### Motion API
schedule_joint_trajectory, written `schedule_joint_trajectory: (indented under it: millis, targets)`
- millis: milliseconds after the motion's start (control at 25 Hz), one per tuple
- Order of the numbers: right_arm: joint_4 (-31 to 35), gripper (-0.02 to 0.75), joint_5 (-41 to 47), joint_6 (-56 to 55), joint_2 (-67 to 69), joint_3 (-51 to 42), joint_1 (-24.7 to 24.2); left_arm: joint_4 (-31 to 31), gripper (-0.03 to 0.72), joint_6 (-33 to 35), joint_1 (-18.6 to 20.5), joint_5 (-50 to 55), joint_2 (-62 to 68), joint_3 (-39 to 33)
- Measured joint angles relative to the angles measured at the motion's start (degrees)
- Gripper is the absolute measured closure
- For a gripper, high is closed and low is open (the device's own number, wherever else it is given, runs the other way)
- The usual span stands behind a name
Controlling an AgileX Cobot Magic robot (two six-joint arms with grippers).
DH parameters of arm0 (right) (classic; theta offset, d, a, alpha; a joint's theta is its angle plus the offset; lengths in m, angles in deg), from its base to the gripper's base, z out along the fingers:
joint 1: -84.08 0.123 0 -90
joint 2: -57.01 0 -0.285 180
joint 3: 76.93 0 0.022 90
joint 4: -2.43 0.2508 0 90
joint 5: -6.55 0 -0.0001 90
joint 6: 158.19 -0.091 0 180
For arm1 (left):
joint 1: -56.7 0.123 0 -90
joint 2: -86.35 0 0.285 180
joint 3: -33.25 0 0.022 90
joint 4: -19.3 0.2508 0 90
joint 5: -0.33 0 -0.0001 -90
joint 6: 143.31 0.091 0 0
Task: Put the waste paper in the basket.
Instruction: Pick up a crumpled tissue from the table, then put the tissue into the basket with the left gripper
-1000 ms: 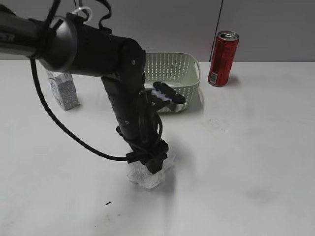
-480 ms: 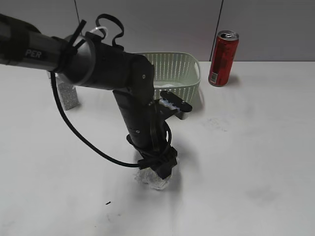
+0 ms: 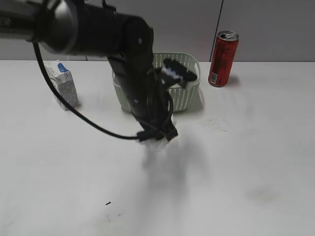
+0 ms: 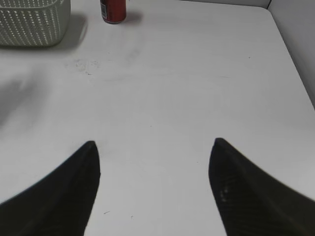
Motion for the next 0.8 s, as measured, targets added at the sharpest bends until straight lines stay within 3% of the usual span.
schedule_joint_trajectory:
  millis: [160, 400, 480, 640, 720, 800]
  targets:
    - [0.0, 0.212, -0.1, 0.0, 0.0, 0.0, 0.0, 5.6, 0.665, 0.0, 1.3, -8.2, -1.3, 4.5]
    - [0.1, 0.212, -0.1, 0.0, 0.0, 0.0, 0.0, 5.7, 0.652, 0.0, 6.8, -27.2, 1.1, 5.0]
    - [0.1, 0.212, -0.1, 0.0, 0.0, 0.0, 0.0, 4.1, 0.556, 0.0, 8.9, -29.0, 2.7, 5.0]
    - [0.1, 0.212, -0.1, 0.0, 0.0, 0.0, 0.0, -1.8, 0.137, 0.0, 11.8, -24.8, 5.2, 5.0]
    - [0.1, 0.212, -0.1, 0.0, 0.0, 0.0, 0.0, -3.3, 0.078, -0.1, 12.3, -19.0, 5.3, 5.0]
    - [0.1, 0.212, -0.1, 0.0, 0.0, 0.0, 0.0, -3.8, 0.092, -0.4, 12.3, -13.3, 4.2, 5.0]
